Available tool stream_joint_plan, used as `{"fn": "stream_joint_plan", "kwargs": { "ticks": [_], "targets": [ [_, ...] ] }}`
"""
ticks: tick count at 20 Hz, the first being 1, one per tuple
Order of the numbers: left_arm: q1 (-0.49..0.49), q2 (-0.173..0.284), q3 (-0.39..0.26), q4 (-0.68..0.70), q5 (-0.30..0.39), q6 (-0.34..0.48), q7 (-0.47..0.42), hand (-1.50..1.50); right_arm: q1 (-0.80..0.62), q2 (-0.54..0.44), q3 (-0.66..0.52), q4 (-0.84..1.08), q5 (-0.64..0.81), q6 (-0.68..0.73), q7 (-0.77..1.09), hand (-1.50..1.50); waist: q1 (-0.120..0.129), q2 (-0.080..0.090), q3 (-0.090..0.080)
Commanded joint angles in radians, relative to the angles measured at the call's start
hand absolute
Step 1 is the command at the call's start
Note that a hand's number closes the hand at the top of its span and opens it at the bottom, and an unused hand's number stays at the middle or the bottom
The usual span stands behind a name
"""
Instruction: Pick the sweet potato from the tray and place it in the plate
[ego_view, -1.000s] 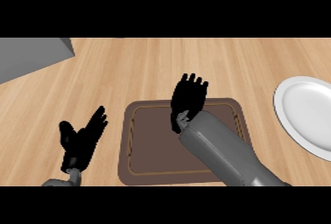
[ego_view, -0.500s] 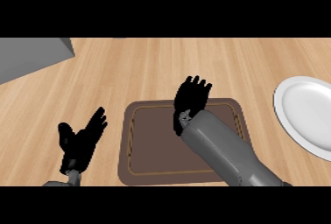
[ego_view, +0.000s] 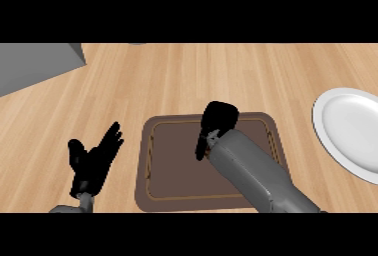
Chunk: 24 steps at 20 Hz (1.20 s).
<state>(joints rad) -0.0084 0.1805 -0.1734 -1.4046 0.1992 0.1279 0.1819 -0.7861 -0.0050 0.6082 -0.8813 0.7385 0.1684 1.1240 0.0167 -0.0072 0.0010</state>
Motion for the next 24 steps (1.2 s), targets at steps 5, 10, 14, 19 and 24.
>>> {"fn": "stream_joint_plan", "kwargs": {
  "ticks": [5,10,14,19,24],
  "targets": [
    [0.025,0.0,0.014,0.011,0.002,-0.025,-0.019,0.0,-0.026,0.005,0.043,0.1,0.06,0.044,0.072,1.5,-0.002,0.009,-0.001],
    [0.031,-0.002,0.013,-0.034,-0.02,0.002,0.015,0.0,-0.04,0.005,0.072,0.038,0.139,0.001,0.053,1.5,-0.006,0.006,-0.001],
    [0.021,-0.017,0.001,-0.043,-0.015,0.004,0.028,0.0,-0.044,0.003,-0.026,0.018,0.199,-0.296,0.068,1.5,-0.008,0.007,0.0],
    [0.011,-0.011,0.018,-0.022,-0.01,0.004,0.029,0.0,-0.059,-0.034,-0.125,-0.055,0.313,-0.601,0.065,1.5,-0.024,0.007,0.001],
    [0.046,0.007,0.038,-0.011,0.004,-0.018,0.004,0.0,-0.044,-0.05,-0.164,-0.107,0.499,-0.704,0.175,1.5,-0.037,-0.002,-0.001]
  ]
}}
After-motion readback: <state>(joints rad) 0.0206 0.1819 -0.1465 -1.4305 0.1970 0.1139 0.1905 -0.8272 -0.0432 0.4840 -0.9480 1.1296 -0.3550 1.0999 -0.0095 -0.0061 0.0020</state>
